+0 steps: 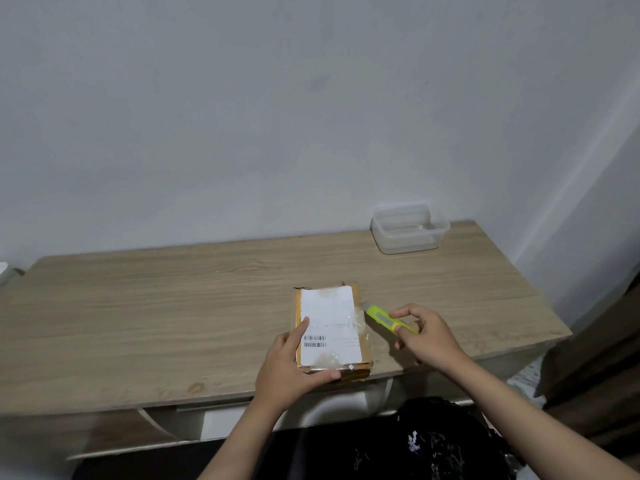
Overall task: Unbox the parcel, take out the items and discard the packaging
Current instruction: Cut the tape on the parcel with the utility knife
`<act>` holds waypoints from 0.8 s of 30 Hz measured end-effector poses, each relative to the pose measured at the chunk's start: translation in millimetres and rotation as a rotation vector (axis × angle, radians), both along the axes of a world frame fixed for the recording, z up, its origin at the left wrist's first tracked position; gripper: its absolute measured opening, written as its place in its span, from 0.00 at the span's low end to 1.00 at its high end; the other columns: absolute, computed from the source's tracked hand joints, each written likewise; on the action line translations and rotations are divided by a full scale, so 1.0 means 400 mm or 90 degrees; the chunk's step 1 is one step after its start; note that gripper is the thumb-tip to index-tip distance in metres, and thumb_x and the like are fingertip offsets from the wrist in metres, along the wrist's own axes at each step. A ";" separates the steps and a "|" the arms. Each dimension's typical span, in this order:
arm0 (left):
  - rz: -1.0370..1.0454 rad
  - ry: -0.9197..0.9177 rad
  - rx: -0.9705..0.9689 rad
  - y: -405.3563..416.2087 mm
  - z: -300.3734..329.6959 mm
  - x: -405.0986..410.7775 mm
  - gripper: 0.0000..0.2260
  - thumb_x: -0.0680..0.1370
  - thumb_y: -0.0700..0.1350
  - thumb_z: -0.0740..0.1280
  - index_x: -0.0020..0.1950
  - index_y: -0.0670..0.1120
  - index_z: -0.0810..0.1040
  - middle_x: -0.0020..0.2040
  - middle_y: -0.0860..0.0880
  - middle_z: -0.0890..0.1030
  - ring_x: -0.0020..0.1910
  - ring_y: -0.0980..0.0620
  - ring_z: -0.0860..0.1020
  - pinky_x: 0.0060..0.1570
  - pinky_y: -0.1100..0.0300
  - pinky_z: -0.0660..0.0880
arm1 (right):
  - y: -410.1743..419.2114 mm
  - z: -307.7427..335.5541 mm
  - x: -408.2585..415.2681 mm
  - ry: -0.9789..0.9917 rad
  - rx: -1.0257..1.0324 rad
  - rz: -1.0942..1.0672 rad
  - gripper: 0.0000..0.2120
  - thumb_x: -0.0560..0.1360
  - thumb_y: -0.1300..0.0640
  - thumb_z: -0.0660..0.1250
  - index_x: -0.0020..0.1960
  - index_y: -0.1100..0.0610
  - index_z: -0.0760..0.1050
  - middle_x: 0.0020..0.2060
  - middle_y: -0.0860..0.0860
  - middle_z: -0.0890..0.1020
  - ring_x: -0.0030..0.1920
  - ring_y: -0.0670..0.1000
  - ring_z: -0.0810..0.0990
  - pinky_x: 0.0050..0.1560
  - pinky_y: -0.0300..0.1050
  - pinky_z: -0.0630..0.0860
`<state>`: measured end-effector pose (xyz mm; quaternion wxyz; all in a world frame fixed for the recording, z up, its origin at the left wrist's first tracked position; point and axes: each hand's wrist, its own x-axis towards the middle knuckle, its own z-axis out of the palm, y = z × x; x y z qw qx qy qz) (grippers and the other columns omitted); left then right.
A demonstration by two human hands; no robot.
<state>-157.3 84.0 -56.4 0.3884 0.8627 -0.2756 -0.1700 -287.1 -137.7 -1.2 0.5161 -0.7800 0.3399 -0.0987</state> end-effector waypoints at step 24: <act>0.026 -0.004 -0.003 -0.006 -0.017 -0.001 0.49 0.51 0.73 0.70 0.70 0.66 0.60 0.61 0.56 0.71 0.64 0.56 0.68 0.59 0.55 0.71 | -0.051 0.074 0.046 0.145 -0.126 0.198 0.08 0.73 0.62 0.64 0.50 0.53 0.75 0.28 0.57 0.79 0.16 0.45 0.69 0.19 0.34 0.65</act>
